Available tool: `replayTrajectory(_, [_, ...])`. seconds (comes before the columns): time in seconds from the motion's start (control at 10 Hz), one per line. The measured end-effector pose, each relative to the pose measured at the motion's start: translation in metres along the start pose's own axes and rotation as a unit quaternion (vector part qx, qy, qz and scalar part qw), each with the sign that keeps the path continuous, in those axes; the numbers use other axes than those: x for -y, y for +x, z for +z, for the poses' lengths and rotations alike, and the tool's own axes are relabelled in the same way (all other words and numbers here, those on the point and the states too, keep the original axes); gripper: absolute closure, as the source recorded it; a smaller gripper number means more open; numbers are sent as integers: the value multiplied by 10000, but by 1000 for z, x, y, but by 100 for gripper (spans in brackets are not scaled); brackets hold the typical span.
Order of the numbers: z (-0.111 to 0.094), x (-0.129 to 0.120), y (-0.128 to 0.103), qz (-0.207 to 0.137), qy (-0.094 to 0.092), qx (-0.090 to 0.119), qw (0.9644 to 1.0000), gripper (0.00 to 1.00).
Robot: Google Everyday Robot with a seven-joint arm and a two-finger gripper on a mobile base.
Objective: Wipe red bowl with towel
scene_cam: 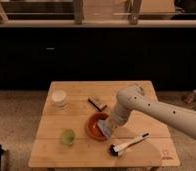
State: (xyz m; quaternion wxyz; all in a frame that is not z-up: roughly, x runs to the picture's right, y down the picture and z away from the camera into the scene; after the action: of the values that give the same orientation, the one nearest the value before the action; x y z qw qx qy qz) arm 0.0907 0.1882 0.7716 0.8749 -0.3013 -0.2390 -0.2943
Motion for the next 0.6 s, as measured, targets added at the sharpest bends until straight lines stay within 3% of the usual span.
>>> replayTrajectory(0.3, [-4, 20, 6, -105, -7, -49, 9999, 100])
replayTrajectory(0.6, [-2, 46, -6, -390, -15, -37, 9992, 100])
